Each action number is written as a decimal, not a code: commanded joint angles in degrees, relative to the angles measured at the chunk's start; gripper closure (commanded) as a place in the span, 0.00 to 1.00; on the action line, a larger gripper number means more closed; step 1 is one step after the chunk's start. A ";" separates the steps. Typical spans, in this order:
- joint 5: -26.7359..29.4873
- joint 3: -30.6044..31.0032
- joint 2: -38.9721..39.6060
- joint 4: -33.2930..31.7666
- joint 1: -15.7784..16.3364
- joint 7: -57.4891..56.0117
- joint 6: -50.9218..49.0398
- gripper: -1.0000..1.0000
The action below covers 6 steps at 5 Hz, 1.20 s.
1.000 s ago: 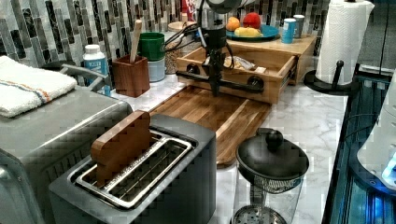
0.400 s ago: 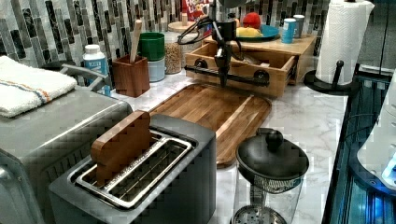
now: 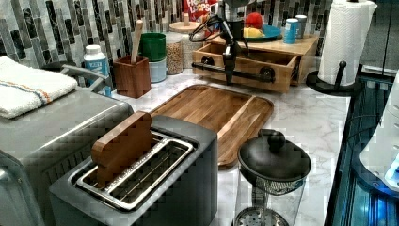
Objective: Close the drawer.
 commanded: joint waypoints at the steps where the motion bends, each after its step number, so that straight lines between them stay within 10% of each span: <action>1: 0.63 -7.44 6.82 11.51 -9.56 -6.65 8.56 1.00; 3: 1.36 -6.53 12.06 20.21 -14.33 -14.06 9.66 1.00; 6: -6.27 -10.21 7.82 19.24 -10.55 -3.24 3.94 1.00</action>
